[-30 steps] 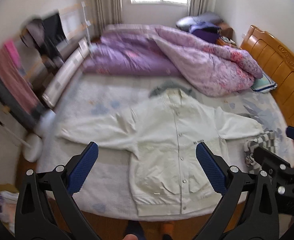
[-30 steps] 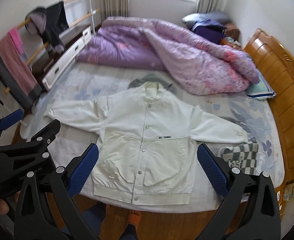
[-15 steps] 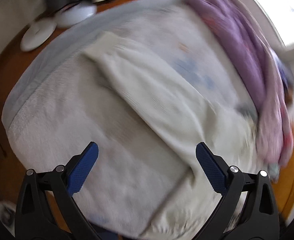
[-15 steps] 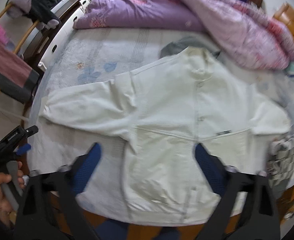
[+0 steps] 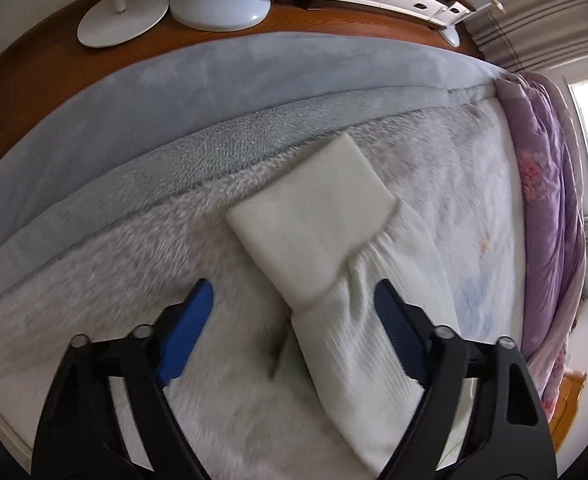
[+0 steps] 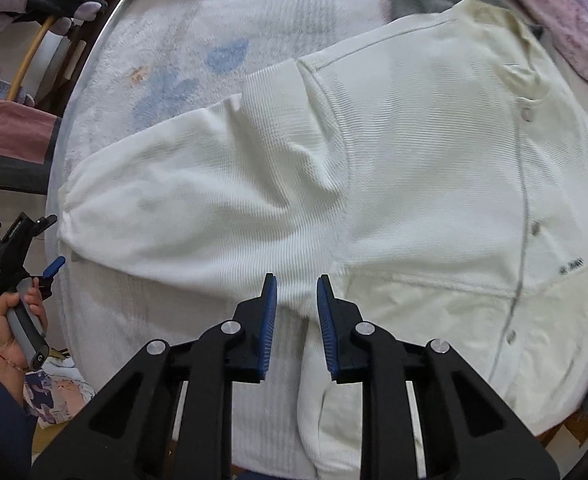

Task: Fold large clothes
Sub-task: 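Grasp one sleeve cuff with the left tool while the right tool grasps the other cuff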

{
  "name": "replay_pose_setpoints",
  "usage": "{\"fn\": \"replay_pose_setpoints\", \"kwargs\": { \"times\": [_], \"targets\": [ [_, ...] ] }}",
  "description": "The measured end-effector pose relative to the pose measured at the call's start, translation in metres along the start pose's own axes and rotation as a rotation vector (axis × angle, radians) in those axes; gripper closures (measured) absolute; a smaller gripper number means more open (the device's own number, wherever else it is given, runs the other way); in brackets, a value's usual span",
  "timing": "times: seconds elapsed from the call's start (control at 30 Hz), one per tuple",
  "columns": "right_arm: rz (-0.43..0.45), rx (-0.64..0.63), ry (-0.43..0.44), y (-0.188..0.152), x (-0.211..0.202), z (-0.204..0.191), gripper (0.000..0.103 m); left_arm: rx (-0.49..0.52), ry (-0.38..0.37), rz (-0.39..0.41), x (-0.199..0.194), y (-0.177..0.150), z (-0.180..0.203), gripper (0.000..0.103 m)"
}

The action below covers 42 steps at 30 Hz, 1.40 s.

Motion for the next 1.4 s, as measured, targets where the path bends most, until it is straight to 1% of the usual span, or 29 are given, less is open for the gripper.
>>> {"fn": "replay_pose_setpoints", "kwargs": {
  "times": [0.03,0.1,0.13,0.17,0.2,0.3,0.37,0.4,0.43,0.5,0.6,0.63,0.7,0.73,0.8,0.83,0.9,0.97,1.0,1.03,1.07,1.1,1.13,1.17,1.2,1.23,1.27,1.3,1.4],
  "targets": [
    [-0.002,-0.002,-0.001,0.002,0.008,0.001,0.083,-0.002,0.005,-0.009,0.005,0.0,-0.002,0.033],
    [0.003,0.0,0.006,0.007,0.016,0.003,0.086,-0.001,0.011,-0.005,0.014,0.001,-0.001,0.041],
    [0.007,0.001,0.011,0.009,0.02,0.004,0.086,0.016,0.009,0.006,0.014,0.0,0.0,0.051],
    [0.009,0.005,0.018,0.011,0.025,0.007,0.087,0.029,-0.017,0.011,0.013,0.0,0.004,0.075],
    [0.012,0.007,0.022,0.013,0.027,0.009,0.091,0.032,-0.044,0.021,0.009,0.0,0.009,0.085],
    [0.017,0.021,0.02,0.017,0.037,0.02,0.099,0.071,-0.039,0.075,-0.011,0.0,0.022,0.091],
    [0.034,0.05,-0.003,0.019,0.041,0.032,0.1,0.078,-0.052,0.117,-0.032,0.0,0.028,0.093],
    [0.028,0.065,0.008,0.02,0.046,0.036,0.1,0.077,-0.071,0.137,-0.043,0.0,0.032,0.093],
    [0.013,0.076,0.014,0.02,0.051,0.04,0.1,0.09,-0.086,0.163,-0.058,-0.001,0.038,0.093],
    [-0.056,0.093,0.004,0.013,0.074,0.054,0.1,0.14,-0.109,0.218,-0.088,-0.008,0.052,0.093],
    [-0.103,0.135,0.075,0.012,0.096,0.071,0.102,0.202,-0.142,0.27,-0.121,-0.023,0.086,0.093],
    [-0.125,0.151,0.099,0.013,0.095,0.075,0.102,0.253,-0.156,0.311,-0.142,-0.035,0.106,0.093],
    [-0.142,0.155,0.159,0.014,0.089,0.08,0.101,0.318,-0.188,0.354,-0.166,-0.056,0.14,0.093],
    [-0.138,0.156,0.218,0.014,0.08,0.085,0.101,0.351,-0.214,0.373,-0.181,-0.071,0.162,0.093],
    [-0.117,0.149,0.276,0.013,0.061,0.1,0.099,0.431,-0.26,0.404,-0.205,-0.109,0.211,0.093],
    [-0.102,0.145,0.309,0.012,0.045,0.115,0.099,0.468,-0.278,0.412,-0.213,-0.127,0.23,0.093],
    [-0.075,0.15,0.333,0.011,0.02,0.146,0.098,0.54,-0.325,0.411,-0.222,-0.169,0.272,0.095],
    [-0.035,0.152,0.325,0.009,-0.01,0.193,0.096,0.629,-0.365,0.394,-0.222,-0.227,0.324,0.095],
    [-0.016,0.158,0.314,0.007,-0.024,0.217,0.096,0.653,-0.378,0.388,-0.221,-0.246,0.336,0.095],
    [0.004,0.163,0.304,0.006,-0.037,0.243,0.096,0.702,-0.388,0.371,-0.214,-0.281,0.362,0.095],
    [0.028,0.171,0.284,0.006,-0.052,0.275,0.096,0.728,-0.393,0.347,-0.206,-0.304,0.378,0.095],
    [0.048,0.178,0.255,0.005,-0.063,0.302,0.096,0.741,-0.401,0.324,-0.196,-0.327,0.394,0.095],
    [0.077,0.19,0.22,0.002,-0.079,0.339,0.096,0.757,-0.417,0.299,-0.186,-0.354,0.411,0.095],
    [0.095,0.199,0.198,0.002,-0.089,0.36,0.096,0.779,-0.419,0.272,-0.175,-0.38,0.424,0.095],
    [0.118,0.21,0.166,0.001,-0.103,0.386,0.096,0.823,-0.395,0.253,-0.161,-0.413,0.441,0.095],
    [0.139,0.224,0.132,-0.001,-0.114,0.41,0.096,0.846,-0.383,0.241,-0.15,-0.434,0.453,0.095],
    [0.169,0.256,0.092,-0.005,-0.131,0.449,0.096,0.858,-0.381,0.207,-0.135,-0.463,0.465,0.095],
    [0.186,0.277,0.07,-0.007,-0.14,0.468,0.096,0.869,-0.376,0.183,-0.121,-0.483,0.47,0.095],
    [0.24,0.36,-0.04,-0.02,-0.171,0.55,0.096,0.922,-0.304,0.1,-0.065,-0.549,0.487,0.095]
  ]
}}
Point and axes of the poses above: each gripper's, at about its wrist camera, not at the fingertips, and x roughly the way its jaws point, z to its right, y to its top, the point moved 4 cm from there along x, roughly the way its jaws point, and after that the axes turned 8 degrees about z, right-handed, at the moved point
